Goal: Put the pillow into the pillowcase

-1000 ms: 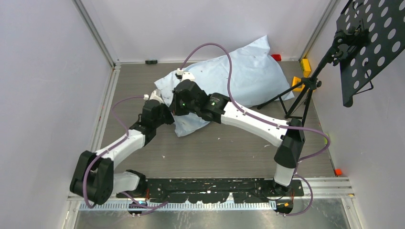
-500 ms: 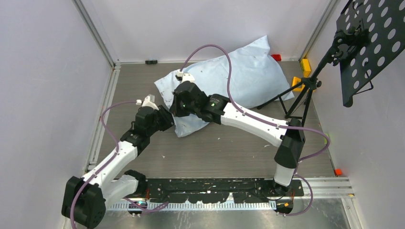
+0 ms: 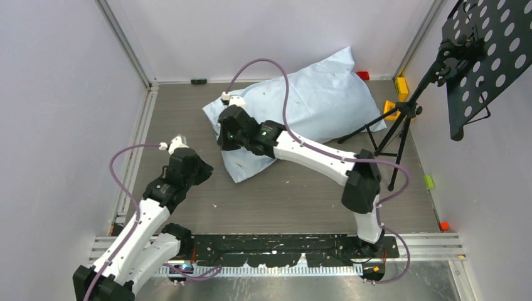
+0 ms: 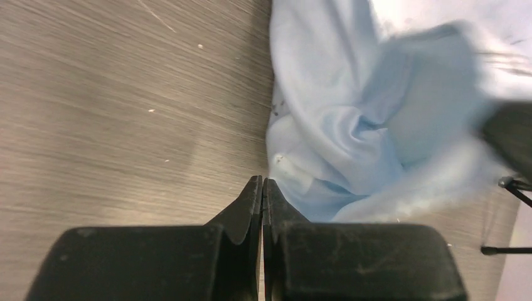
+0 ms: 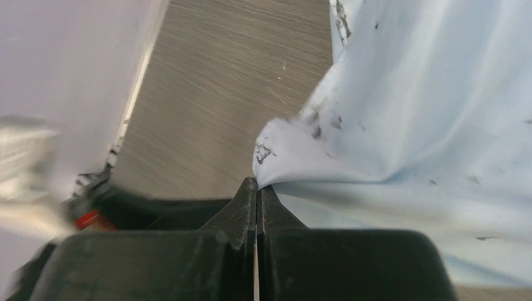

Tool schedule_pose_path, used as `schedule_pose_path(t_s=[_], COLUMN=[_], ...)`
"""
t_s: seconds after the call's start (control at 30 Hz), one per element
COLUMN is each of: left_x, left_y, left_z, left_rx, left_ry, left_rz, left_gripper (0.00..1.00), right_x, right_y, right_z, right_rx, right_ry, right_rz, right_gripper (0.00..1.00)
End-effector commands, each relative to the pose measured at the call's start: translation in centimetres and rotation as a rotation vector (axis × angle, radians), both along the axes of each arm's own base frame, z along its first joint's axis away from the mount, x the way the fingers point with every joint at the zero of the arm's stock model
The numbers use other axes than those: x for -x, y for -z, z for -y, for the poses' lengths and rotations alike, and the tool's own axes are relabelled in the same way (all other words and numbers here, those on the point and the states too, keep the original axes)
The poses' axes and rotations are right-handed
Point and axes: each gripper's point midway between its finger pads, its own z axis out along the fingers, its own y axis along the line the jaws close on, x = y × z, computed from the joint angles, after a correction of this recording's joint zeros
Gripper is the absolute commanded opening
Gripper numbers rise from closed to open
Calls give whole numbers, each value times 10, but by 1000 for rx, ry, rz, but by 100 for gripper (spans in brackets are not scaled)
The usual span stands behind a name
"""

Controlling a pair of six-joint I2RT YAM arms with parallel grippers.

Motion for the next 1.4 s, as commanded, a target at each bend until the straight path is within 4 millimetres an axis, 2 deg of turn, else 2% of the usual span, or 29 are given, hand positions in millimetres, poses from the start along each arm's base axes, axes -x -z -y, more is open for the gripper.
schedule_pose_path(t_s=[0.0, 0.17, 0.27, 0.4, 0.6, 0.67, 0.7, 0.83, 0.93, 1.07, 1.1, 1.13, 1.3, 1.37], left_x=[11, 14, 15, 15, 7, 2, -2, -11, -17, -20, -20, -19, -9, -1], left_y=[-28, -48, -57, -71, -91, -98, -100, -108, -111, -107, -103, -99, -64, -49], left_z=[-30, -35, -41, -51, -52, -50, -48, -38, -26, 1, 7, 14, 48, 66], left_rx=[-101, -123, -156, -189, -178, -172, -168, -142, -104, -61, -54, -44, -67, -87], left_ry=[-87, -88, -102, -140, -160, -158, -153, -115, -70, 74, 110, 143, 286, 330], left_rz=[24, 35, 39, 53, 75, 82, 83, 82, 94, 70, 55, 40, -41, -70], left_gripper=[0, 0, 0, 2, 7, 8, 9, 11, 15, 21, 24, 28, 47, 53], right_x=[-15, -20, -16, -14, -3, 1, 0, -8, -14, -21, -21, -21, -26, -35], right_y=[60, 123, 133, 113, 63, 39, 27, -22, -52, -78, -79, -87, -80, -73], right_z=[-21, -46, -57, -66, -74, -71, -68, -45, -18, 26, 39, 49, 114, 141], right_rx=[85, 143, 130, 79, -5, -22, -26, 3, 17, 15, 30, 27, 94, 108], right_ry=[-5, -49, -80, -107, -186, -201, -200, -166, -106, -13, 10, 32, 150, 208], right_rz=[-46, -126, -164, -152, -133, -99, -79, 13, 57, 93, 99, 123, 157, 146], right_gripper=[0, 0, 0, 0, 0, 6, 12, 40, 61, 67, 67, 68, 72, 72])
